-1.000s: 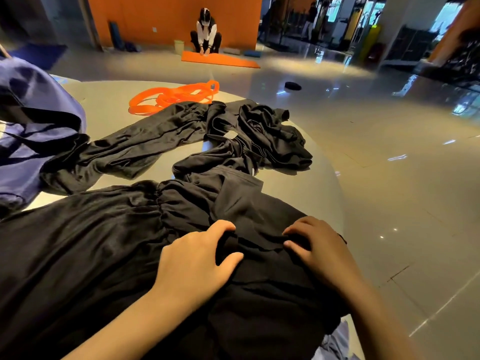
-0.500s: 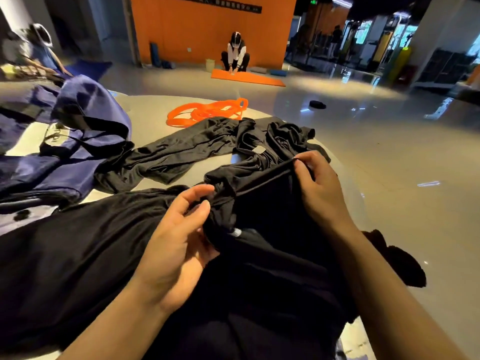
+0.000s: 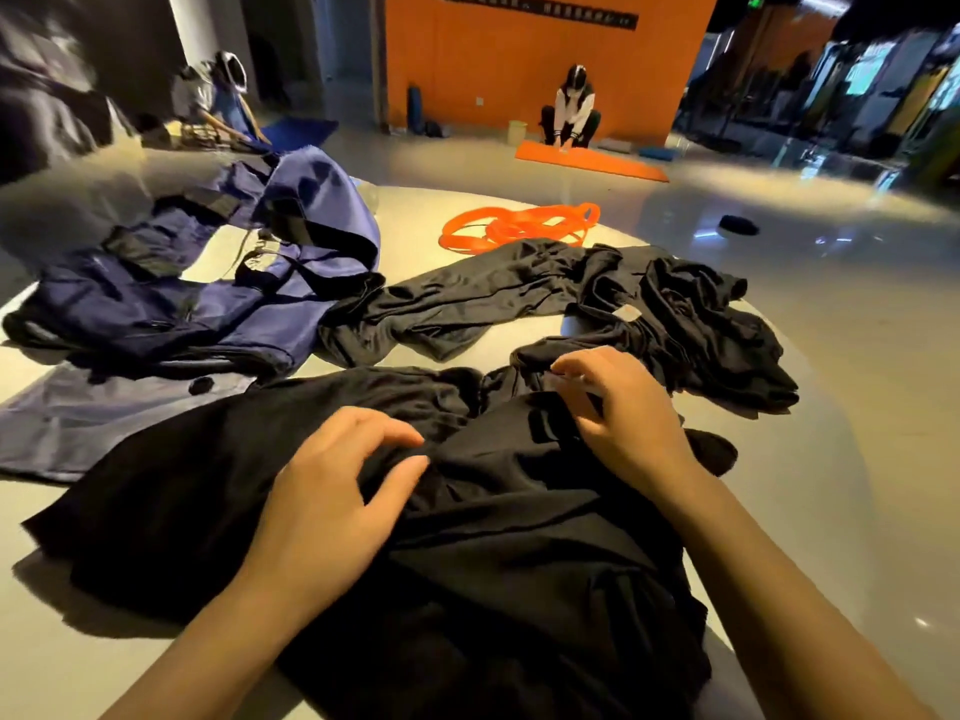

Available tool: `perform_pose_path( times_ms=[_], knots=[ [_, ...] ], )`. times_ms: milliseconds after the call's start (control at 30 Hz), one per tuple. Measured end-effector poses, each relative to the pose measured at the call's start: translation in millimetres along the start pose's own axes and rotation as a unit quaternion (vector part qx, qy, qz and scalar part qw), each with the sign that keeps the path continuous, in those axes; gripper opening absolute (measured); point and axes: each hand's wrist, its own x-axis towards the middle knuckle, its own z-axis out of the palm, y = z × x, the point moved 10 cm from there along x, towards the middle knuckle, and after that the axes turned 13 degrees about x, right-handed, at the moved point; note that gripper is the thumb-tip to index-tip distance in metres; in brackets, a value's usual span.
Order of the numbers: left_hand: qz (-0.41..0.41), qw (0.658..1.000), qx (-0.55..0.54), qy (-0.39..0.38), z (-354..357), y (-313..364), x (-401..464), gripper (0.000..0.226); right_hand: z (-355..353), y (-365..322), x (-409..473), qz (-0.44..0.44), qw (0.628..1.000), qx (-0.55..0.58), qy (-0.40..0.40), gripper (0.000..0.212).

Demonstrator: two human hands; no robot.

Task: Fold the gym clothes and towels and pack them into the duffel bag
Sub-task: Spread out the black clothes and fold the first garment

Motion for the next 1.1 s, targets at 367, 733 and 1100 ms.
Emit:
perform_pose_path(
  times_ms=[367,733,1100],
  knots=[
    [-0.044,0.975,0.063,-0.207,77.5,8.8,-2.6,0.035,43.1,3.9,-36.9,0.032,0.969,0.070,-0.233,0.013],
    [0.004,0.997,-0.066,-0.032,37.0,64.5,35.7,0.024,-63.6,-50.5,29.0,0.050,0.966,0.251,0.038,0.016],
    [-0.143,0.817,-0.526,-0.188,-13.6,44.4,40.3,0.023,-88.4,-69.3,37.1,0.027,0.978,0.204,0.015,0.019]
  ],
)
